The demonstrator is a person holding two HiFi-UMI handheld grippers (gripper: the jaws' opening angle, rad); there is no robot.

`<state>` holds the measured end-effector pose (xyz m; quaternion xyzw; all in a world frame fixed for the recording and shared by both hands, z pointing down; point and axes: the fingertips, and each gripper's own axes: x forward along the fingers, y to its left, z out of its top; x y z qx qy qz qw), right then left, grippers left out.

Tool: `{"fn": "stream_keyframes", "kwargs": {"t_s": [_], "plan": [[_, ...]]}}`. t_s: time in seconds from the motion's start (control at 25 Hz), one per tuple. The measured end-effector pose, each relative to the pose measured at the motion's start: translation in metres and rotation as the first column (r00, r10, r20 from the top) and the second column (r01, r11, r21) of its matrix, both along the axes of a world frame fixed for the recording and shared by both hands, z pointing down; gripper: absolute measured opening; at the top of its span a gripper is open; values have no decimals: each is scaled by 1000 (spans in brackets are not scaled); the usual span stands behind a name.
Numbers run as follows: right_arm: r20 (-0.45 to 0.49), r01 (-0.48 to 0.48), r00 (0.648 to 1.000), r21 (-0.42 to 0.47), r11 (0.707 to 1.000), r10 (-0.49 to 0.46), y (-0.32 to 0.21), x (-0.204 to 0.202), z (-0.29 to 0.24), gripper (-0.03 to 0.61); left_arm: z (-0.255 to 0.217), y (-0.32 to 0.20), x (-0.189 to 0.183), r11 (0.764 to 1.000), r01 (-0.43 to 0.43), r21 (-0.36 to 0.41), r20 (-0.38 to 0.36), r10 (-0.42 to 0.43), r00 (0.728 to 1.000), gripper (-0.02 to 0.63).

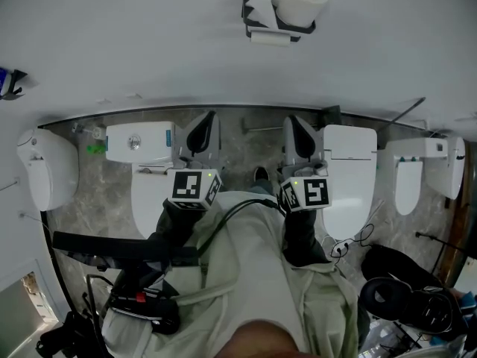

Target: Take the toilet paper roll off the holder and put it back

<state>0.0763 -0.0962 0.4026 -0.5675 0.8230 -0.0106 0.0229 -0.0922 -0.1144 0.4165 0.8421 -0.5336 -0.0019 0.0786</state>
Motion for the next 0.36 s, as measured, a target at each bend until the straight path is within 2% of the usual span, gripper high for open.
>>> {"fn": "stream_keyframes", "kwargs": {"t_s": [0.36], "plan": [[-2, 16, 1000, 22, 1000, -16, -13, 3, -4, 2, -1, -11, 2, 1000, 11, 14, 0, -11, 1000, 6]]}}
